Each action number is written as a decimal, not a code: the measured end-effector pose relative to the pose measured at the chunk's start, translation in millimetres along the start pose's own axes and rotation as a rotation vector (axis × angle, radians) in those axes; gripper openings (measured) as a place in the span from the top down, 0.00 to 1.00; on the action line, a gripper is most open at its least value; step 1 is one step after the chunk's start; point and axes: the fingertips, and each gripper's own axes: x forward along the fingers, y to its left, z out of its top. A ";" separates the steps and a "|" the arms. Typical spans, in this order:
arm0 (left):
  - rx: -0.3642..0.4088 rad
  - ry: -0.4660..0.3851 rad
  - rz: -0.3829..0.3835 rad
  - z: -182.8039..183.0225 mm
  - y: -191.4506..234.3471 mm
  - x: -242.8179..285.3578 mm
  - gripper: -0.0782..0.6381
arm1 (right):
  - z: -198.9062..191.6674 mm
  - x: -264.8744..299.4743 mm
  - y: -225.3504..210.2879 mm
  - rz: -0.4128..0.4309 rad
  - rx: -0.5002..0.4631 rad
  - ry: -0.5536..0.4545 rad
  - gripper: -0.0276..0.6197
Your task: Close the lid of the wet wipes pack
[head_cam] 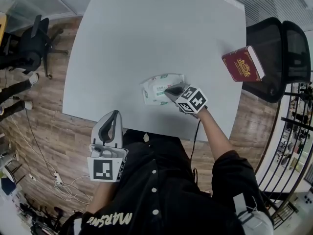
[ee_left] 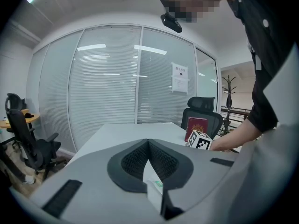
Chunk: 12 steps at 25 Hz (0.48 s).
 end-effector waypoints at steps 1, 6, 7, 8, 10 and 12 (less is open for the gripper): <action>-0.001 0.003 0.003 -0.9 1.3 -0.9 0.88 | 0.2 0.4 -0.2 -0.016 -0.002 0.000 0.91; -0.006 0.016 0.003 -6.0 2.0 -4.4 0.88 | 1.9 1.6 0.5 -0.082 -0.029 -0.002 0.91; -0.007 0.020 0.000 -7.2 1.3 -4.9 0.88 | 1.8 1.9 0.7 -0.092 -0.036 -0.002 0.91; -0.011 0.026 -0.002 -8.6 0.6 -5.4 0.88 | 1.7 2.2 0.8 -0.102 -0.042 -0.002 0.91; -0.023 0.038 -0.002 -11.5 -0.4 -6.1 0.88 | 1.5 2.6 0.6 -0.120 -0.059 -0.001 0.91; -0.013 0.037 -0.003 -12.8 -0.3 -6.5 0.88 | 1.0 3.4 0.4 -0.137 -0.082 0.005 0.91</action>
